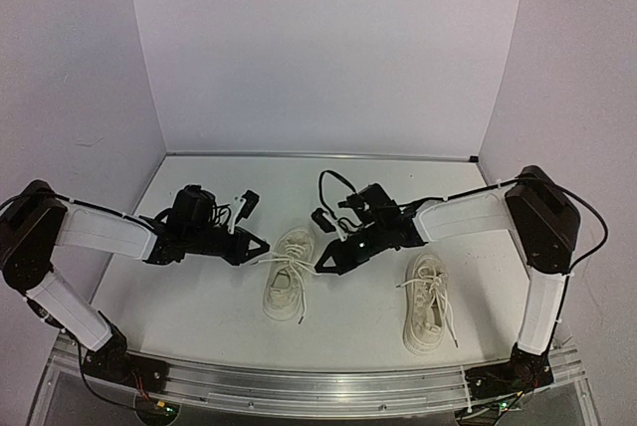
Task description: Tie the shoes
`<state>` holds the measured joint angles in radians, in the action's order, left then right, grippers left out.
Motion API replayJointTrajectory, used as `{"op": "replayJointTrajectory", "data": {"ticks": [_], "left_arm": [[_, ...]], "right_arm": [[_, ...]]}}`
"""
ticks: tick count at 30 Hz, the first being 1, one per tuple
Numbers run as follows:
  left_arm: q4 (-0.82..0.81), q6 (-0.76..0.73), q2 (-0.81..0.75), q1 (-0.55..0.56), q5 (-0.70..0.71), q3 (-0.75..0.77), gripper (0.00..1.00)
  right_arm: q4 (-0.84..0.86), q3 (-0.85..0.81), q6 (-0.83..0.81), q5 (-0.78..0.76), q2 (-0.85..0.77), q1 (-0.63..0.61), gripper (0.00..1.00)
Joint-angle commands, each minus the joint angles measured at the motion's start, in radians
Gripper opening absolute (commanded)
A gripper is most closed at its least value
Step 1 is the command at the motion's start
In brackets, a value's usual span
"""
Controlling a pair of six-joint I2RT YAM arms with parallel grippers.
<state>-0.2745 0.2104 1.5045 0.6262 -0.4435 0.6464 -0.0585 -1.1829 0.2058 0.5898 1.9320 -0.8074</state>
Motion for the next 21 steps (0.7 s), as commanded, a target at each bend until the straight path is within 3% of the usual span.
{"op": "replayJointTrajectory", "data": {"ticks": [1,3,9,16,21], "left_arm": [[-0.039,0.016,0.030,-0.032,0.054,0.001,0.00],[-0.090,0.040,0.028,-0.019,-0.005,0.007,0.00],[-0.071,0.033,0.048,0.050,-0.007,0.084,0.00],[-0.067,0.074,-0.072,-0.070,0.067,-0.049,0.00],[-0.080,0.089,0.000,-0.038,0.020,0.007,0.00]], "right_arm": [[-0.046,0.022,0.026,-0.035,0.022,0.020,0.00],[-0.026,-0.031,0.062,0.018,0.017,0.016,0.00],[-0.032,-0.167,0.069,0.039,0.092,-0.030,0.00],[-0.037,0.036,0.040,-0.036,-0.007,0.057,0.00],[-0.022,0.035,0.051,0.006,-0.001,0.067,0.00]]}}
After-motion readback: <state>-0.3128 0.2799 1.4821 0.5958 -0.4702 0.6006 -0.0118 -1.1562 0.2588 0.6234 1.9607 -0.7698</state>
